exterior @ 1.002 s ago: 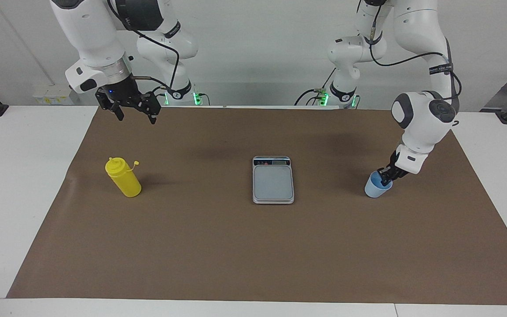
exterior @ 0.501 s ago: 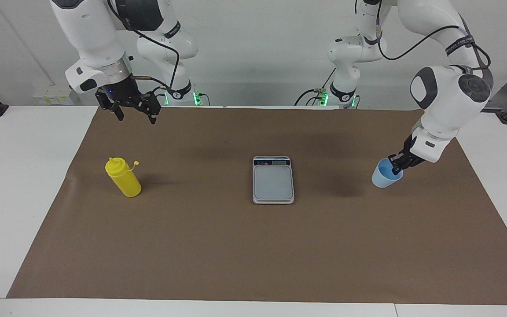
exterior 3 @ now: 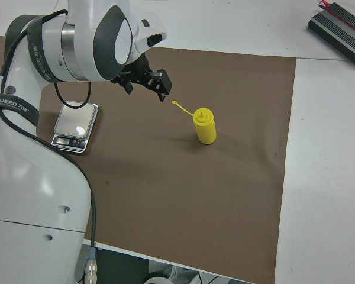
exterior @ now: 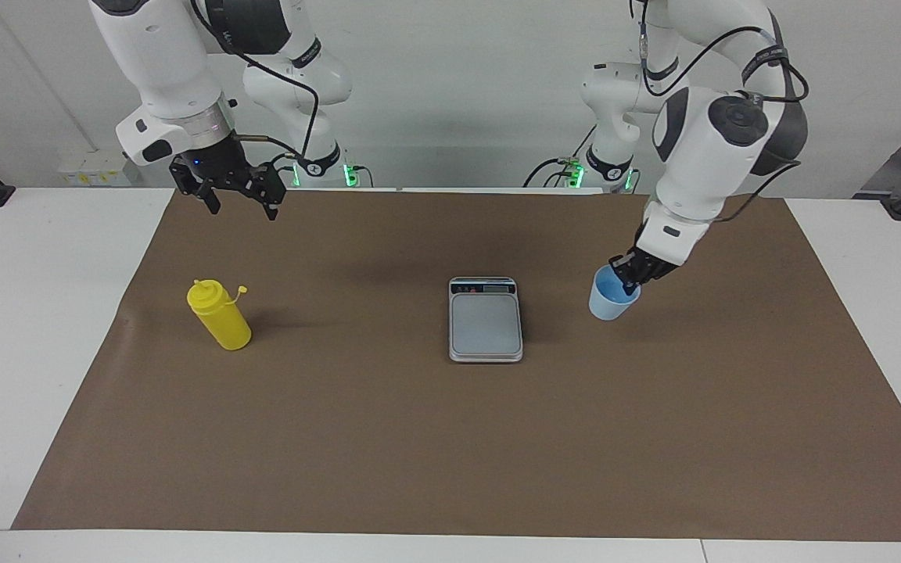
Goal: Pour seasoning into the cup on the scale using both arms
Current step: 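Carry the blue cup with the left gripper onto the scale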
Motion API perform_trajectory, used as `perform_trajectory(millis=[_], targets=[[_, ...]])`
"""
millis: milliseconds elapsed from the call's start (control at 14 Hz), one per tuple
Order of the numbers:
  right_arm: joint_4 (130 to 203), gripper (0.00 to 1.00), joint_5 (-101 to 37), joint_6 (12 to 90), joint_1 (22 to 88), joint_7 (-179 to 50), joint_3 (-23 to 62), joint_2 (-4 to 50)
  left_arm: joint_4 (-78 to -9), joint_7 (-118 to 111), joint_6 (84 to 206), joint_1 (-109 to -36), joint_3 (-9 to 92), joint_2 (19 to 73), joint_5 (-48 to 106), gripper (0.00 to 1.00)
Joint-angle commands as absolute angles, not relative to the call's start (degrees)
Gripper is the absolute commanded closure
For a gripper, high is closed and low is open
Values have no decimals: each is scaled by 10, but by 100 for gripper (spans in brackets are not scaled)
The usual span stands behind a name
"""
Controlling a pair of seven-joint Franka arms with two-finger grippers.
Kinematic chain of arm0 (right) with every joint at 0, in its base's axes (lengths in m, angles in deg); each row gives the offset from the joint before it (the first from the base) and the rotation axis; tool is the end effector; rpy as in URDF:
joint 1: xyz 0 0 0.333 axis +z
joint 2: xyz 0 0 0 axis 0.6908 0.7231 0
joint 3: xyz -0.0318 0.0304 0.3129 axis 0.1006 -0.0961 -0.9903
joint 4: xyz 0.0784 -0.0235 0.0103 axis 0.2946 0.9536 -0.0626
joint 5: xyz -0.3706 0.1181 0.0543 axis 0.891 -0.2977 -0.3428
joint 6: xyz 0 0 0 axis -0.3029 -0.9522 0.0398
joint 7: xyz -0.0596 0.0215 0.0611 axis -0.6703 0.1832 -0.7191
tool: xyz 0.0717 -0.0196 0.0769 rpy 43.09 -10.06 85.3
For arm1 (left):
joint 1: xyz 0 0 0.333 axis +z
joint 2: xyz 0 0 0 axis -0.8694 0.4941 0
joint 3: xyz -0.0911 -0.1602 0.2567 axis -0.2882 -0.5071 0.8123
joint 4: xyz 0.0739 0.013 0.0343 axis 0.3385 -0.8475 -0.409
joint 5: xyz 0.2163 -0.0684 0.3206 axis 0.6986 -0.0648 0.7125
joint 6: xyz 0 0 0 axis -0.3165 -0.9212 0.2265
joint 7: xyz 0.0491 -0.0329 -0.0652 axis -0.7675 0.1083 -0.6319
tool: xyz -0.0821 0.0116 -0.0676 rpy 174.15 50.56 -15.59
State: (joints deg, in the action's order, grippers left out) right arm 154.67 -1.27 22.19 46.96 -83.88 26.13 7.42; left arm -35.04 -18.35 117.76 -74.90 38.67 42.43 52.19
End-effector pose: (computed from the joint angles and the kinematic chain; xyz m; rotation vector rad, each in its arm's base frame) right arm 0.5460 0.0370 0.6119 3.1238 -0.2141 -0.0820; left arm 0.5667 -0.2106 0.4991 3.0546 0.2944 0.0557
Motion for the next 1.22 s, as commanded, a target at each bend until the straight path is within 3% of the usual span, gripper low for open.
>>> perform_trajectory(millis=[0,429,1145], targets=[[1564,0,-9,229,464,-825,260,60,-365,-250,1238,-811,395,434,524,100],[1564,0,-9,229,464,-825,260,60,-358,-287,1299,-886,396,496,536,100],[1564,0,-9,229,464,-825,260,60,-411,-289,1349,-911,395,499,545,100]])
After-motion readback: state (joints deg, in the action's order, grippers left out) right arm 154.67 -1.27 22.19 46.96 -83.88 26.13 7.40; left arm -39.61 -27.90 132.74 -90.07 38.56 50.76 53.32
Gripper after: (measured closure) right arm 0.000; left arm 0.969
